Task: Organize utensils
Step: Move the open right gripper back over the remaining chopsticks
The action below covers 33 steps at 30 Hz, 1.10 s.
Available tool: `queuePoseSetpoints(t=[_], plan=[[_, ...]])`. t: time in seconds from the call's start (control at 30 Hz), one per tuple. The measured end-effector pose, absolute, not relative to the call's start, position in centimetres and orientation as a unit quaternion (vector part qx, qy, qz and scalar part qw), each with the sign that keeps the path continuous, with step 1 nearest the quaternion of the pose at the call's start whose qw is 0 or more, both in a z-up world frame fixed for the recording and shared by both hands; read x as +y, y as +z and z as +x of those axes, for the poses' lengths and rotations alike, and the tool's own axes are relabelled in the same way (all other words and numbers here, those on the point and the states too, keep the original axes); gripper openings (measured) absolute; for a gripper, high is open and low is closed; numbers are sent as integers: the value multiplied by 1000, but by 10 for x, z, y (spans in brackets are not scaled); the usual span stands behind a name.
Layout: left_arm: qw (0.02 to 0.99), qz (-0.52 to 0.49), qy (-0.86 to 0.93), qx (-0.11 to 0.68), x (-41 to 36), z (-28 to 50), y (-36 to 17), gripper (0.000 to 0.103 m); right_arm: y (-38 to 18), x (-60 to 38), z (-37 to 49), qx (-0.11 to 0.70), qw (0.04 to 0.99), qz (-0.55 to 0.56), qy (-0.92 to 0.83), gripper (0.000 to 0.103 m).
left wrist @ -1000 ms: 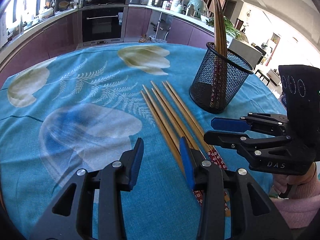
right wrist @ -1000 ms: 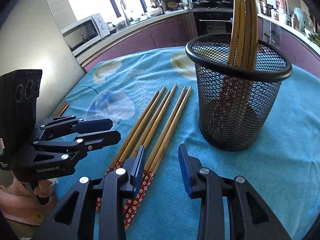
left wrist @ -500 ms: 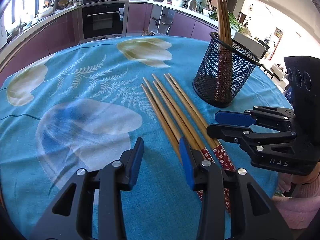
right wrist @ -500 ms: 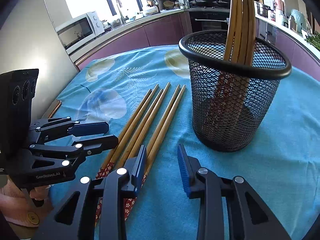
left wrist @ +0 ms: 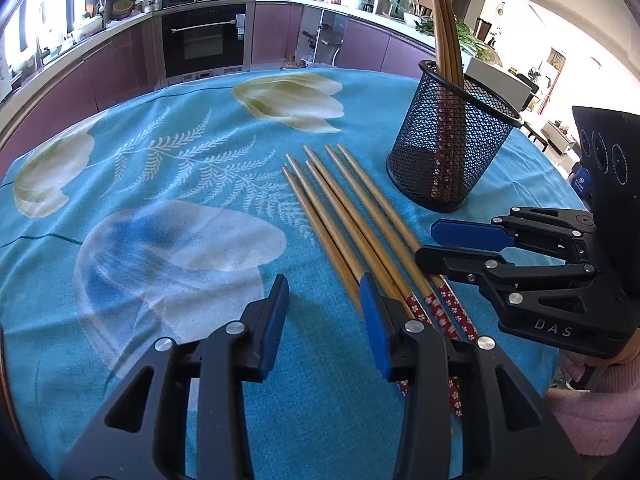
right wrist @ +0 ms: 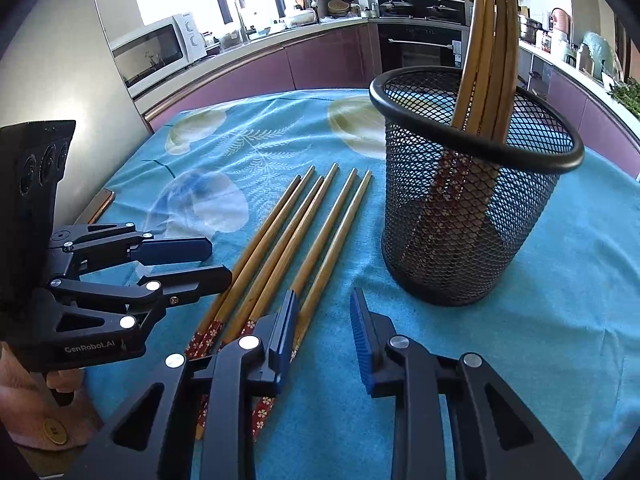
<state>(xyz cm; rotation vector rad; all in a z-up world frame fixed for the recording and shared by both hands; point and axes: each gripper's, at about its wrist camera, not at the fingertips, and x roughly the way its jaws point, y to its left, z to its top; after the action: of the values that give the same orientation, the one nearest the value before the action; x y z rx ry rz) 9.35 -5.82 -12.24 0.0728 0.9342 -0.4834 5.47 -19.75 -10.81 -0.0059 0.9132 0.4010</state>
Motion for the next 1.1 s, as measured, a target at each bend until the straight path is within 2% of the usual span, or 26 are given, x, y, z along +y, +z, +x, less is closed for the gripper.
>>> queuePoseSetpoints(t=[0.13,0.37,0.53,0.63,1.03,1.1], plan=[[864,42,-229,446,-60,96,-123,37,-108,-192,56,434,882,-14,184,25],[861,49,-220,456,-57,99,-122,25,-108,-196,56,436,881,-5,182,20],[861,19,-238,449,-52,98,-119,25,-108,-196,57,437,881,1,184,20],[863,29,-242,443,-58,95,-118,30,-108,-197,57,437,880,2,185,21],[860,39,-230,454,-55,99,-121,28,-108,-197,57,436,881,3,184,20],[857,38,-232,459,-55,101,-122,31,-108,-197,57,435,882,3,182,20]])
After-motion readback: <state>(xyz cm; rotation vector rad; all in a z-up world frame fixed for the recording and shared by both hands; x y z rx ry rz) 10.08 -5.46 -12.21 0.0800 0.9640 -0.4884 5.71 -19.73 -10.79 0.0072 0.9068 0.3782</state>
